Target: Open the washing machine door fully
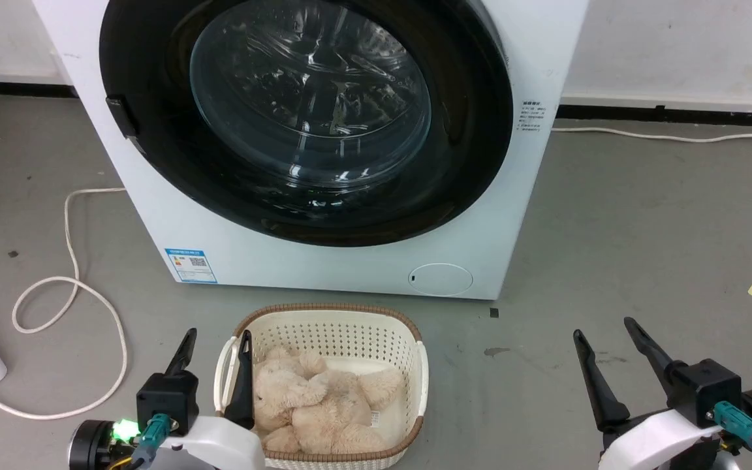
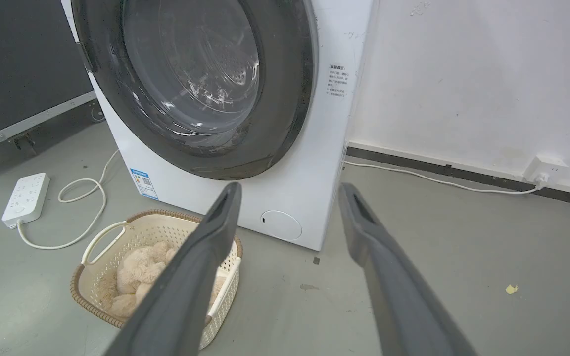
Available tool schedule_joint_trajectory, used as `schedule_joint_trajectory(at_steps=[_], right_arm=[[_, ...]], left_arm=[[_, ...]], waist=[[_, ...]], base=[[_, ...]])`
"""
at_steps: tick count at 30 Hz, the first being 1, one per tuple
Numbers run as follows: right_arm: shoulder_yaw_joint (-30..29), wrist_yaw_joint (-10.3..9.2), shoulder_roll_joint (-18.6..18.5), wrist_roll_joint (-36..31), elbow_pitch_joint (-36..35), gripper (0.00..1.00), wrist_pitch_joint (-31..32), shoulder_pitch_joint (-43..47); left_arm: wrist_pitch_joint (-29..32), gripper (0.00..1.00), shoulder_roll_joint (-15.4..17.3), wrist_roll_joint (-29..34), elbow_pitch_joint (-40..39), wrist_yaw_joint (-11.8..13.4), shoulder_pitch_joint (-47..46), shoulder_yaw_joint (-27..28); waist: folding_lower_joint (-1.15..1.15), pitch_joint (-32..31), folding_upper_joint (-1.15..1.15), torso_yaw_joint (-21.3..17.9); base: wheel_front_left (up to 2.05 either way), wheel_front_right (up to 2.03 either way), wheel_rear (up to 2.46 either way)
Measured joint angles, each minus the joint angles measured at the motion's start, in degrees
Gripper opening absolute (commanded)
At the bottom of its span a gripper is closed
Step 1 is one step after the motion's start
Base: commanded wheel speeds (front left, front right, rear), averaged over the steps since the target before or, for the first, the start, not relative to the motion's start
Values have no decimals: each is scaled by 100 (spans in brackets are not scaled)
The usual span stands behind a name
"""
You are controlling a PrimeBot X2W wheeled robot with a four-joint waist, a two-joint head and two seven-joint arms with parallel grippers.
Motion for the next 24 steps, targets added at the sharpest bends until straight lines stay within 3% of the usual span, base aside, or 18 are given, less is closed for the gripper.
schedule_joint_trajectory(at_steps=[9,24], right_arm=[[-4,0,-32,1,-75,100,-102,-147],[58,0,-479,345,-200,100,-54,-978]], left_arm=[[-103,100,0,-4,-46,52,-113,-119],[-281,100,-1,-43,-193,135,-431,-326]], waist=[[0,217,0,46],[0,789,0,176]], base=[[0,0,0],[0,0,0]])
